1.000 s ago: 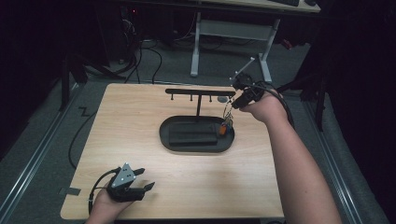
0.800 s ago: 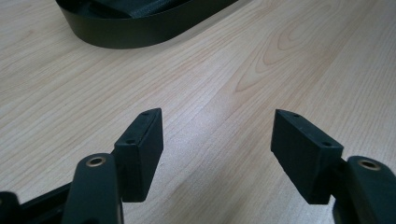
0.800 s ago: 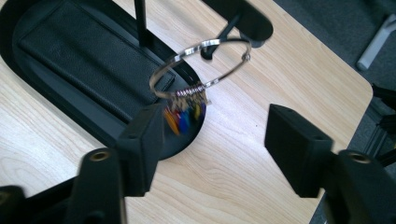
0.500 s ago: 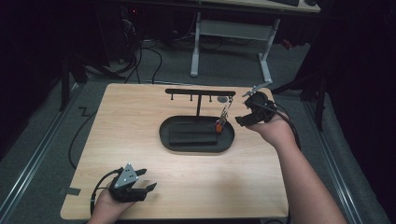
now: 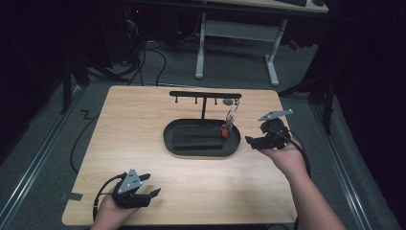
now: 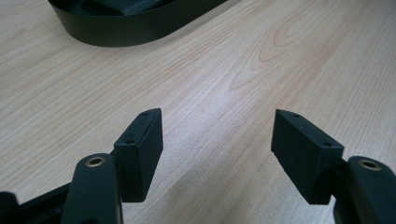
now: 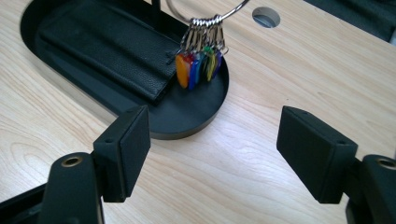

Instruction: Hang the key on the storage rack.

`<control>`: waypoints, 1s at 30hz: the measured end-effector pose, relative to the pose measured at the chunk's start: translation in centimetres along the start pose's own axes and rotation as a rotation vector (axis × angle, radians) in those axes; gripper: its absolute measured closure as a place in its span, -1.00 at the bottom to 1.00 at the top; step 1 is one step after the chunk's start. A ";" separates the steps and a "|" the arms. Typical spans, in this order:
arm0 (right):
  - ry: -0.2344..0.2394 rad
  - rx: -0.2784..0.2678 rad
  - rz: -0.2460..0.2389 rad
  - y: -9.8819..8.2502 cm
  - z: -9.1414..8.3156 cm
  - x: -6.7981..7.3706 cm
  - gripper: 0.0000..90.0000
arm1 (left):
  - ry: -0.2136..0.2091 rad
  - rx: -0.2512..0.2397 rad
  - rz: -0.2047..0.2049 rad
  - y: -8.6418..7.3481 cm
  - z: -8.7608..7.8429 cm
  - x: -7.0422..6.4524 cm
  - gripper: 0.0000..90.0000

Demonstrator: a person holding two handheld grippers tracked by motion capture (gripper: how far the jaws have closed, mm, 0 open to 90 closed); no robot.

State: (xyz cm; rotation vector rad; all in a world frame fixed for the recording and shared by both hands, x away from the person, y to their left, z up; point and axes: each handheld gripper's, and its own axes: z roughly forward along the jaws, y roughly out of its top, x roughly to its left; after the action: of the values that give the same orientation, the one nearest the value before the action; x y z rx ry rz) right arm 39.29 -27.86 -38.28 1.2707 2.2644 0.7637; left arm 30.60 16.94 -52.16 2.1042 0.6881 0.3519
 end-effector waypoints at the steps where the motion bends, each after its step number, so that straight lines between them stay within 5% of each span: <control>1: 0.003 0.003 0.001 -0.4 0.0 0.1 -0.43 | -0.002 0.000 0.000 0.0 0.0 0.0 -0.23; 7: 0.006 -0.078 -0.020 -3.2 0.1 2.0 -0.43 | -0.003 -0.001 0.001 0.0 0.0 -0.1 -0.23; 17: 0.055 -0.189 0.047 -9.4 2.0 4.6 -0.44 | 0.004 0.001 -0.011 -0.2 -0.1 0.1 -0.23; 22: 0.051 -0.203 0.060 -12.4 2.8 5.4 -0.44 | 0.001 -0.002 -0.014 -0.3 -0.1 0.1 -0.23; 28: -0.013 -0.257 0.038 -16.5 2.2 6.6 -0.38 | -0.009 0.002 -0.013 -0.3 0.1 -0.1 -0.23; 30: 0.036 -0.240 0.090 -17.5 1.8 6.2 -0.43 | -0.005 0.003 0.000 -0.3 0.1 -0.3 -0.23</control>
State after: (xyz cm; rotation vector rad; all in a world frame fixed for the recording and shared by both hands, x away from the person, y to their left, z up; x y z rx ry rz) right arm 26.31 -29.50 -51.60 1.2595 2.0796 1.0633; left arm 30.32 16.80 -52.44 2.1072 0.6864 0.3449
